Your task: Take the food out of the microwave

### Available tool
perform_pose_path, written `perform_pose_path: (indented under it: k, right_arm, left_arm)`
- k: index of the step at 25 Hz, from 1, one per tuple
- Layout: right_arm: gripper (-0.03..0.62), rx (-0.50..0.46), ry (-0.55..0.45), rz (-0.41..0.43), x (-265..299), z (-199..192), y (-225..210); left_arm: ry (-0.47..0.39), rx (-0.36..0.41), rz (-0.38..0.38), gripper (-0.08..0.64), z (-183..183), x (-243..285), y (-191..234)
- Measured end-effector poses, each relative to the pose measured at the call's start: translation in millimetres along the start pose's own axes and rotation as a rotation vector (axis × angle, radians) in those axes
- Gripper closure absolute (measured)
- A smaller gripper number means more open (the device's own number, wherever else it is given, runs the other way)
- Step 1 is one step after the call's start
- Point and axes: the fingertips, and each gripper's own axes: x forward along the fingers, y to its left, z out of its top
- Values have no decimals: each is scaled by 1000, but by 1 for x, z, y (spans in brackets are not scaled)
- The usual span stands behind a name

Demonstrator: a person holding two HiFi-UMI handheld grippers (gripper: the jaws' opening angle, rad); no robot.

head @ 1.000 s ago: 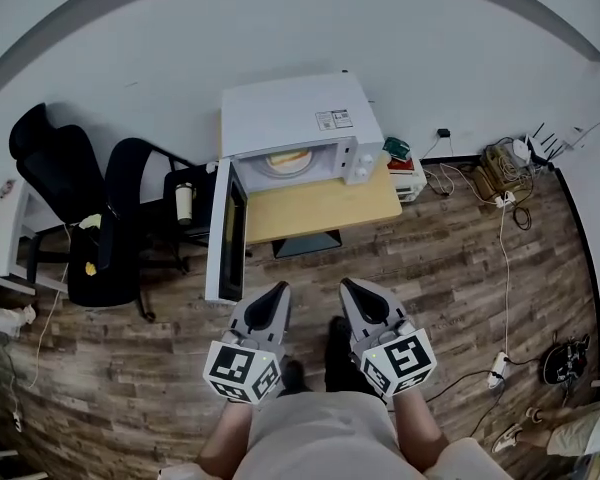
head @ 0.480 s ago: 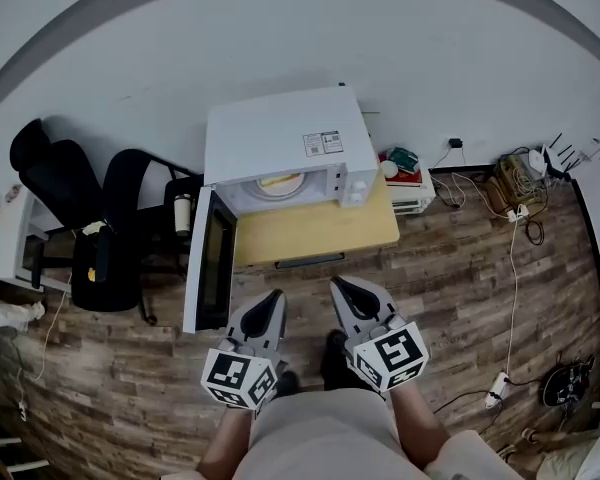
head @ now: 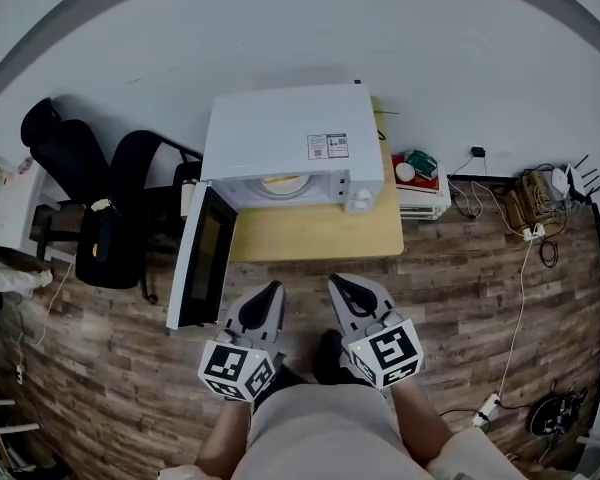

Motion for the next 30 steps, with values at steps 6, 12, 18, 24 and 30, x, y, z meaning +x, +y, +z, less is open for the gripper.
perform_pose_path:
  k: [6, 12, 18, 24, 30]
  right_arm:
    - [591, 12, 31, 41, 6, -11, -10]
    - [581, 25, 44, 67, 19, -14, -12]
    - [555, 27, 62, 60, 34, -16, -17]
    - [546, 18, 87, 32, 55, -14, -24]
    - [540, 2, 118, 8, 82, -11, -26]
  left_arm:
    - [3, -14, 38, 549, -3, 9, -2]
    - [8, -22, 62, 549, -3, 13, 5]
    - [23, -17, 59, 549, -5, 24, 21]
    - [42, 0, 15, 548, -4, 43, 37]
    - [53, 11, -11, 503, -4, 57, 61]
